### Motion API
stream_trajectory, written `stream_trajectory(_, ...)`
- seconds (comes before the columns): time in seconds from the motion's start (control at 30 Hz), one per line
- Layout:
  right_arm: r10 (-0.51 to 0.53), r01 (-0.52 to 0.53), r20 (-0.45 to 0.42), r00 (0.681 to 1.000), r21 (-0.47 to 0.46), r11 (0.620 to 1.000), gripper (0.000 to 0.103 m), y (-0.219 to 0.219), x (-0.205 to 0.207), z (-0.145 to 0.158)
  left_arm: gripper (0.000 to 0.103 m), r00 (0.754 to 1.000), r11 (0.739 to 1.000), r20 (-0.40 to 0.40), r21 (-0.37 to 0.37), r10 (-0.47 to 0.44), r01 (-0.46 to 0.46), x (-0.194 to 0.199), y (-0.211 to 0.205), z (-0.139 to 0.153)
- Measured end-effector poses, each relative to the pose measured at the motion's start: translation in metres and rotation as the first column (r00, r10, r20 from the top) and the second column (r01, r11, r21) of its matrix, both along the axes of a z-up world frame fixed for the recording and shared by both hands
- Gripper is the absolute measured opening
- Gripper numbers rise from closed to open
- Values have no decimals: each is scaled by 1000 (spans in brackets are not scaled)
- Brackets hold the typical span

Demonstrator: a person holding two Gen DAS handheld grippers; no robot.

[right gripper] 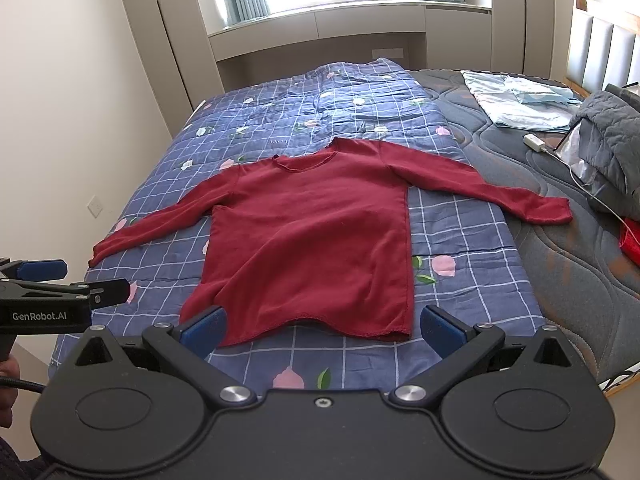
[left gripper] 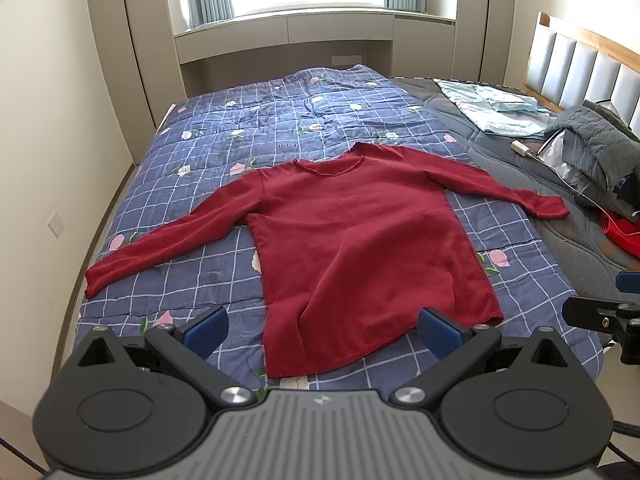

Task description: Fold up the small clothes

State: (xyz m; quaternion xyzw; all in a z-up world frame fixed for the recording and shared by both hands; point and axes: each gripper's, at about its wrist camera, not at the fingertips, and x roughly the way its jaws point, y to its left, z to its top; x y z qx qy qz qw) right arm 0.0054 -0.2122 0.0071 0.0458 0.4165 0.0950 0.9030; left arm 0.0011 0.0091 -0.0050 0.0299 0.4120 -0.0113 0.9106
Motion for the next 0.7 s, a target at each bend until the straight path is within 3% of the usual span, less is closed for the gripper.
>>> stream_trajectory(0.7, 1, -1, -8, 1000, -5, 1000, 103, 2, 3, -2, 103, 1000, 1000, -14, -7, 7, -7, 5, 2, -2)
